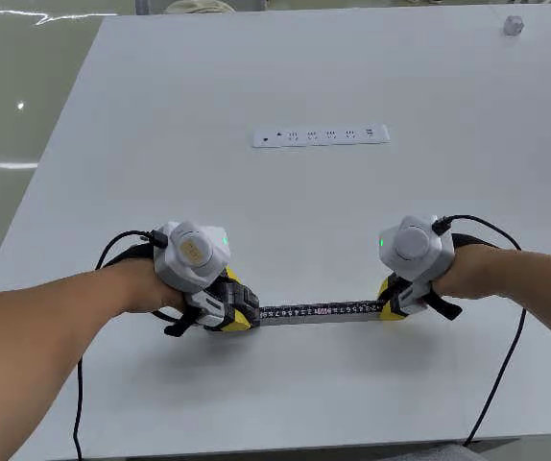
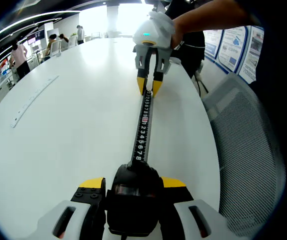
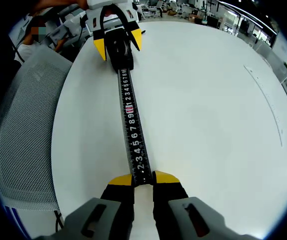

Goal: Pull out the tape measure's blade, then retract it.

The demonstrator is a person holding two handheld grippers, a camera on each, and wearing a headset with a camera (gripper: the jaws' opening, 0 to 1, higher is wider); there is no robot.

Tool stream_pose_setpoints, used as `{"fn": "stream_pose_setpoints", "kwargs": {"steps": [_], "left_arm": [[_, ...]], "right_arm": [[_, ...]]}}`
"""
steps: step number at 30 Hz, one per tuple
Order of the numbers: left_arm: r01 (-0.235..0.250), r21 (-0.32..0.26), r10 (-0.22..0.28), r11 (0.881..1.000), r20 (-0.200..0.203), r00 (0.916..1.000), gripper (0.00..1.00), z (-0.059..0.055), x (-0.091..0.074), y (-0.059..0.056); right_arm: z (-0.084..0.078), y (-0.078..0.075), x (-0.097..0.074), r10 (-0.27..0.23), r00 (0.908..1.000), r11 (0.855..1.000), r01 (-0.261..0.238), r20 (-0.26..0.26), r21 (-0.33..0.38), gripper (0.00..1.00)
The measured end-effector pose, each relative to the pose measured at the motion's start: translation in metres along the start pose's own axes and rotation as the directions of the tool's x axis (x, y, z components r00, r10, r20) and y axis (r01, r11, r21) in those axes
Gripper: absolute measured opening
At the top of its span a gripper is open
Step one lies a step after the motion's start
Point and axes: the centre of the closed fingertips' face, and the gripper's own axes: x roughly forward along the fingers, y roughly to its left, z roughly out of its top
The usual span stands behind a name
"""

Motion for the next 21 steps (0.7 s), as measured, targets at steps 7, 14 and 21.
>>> {"fn": "stream_pose_setpoints", "kwargs": {"steps": [7, 14, 21], "left_arm": [[0.000, 0.000, 0.000, 1.000, 0.000, 1.0000, 0.38, -0.0002, 0.0000, 0.0003], [0.001, -0.001, -0.001, 1.000, 0.001, 1.0000, 0.38, -0.0002, 0.0000, 0.0001], [0.000, -0.001, 0.000, 1.000, 0.000, 1.0000, 0.38, -0.0002, 0.0002, -0.0002]], "right_arm": [[-0.0027, 0.0004, -0.0010, -0.001, 1.0000, 1.000, 0.001, -0.002, 0.001, 0.12], [-0.0055, -0.0002, -0.0029, -0.002, 1.0000, 1.000, 0.002, -0.001, 0.007, 0.12], [-0.0095, -0.0002, -0.0057, -0.004, 1.0000, 1.000, 0.004, -0.005, 0.012, 0.12]]}}
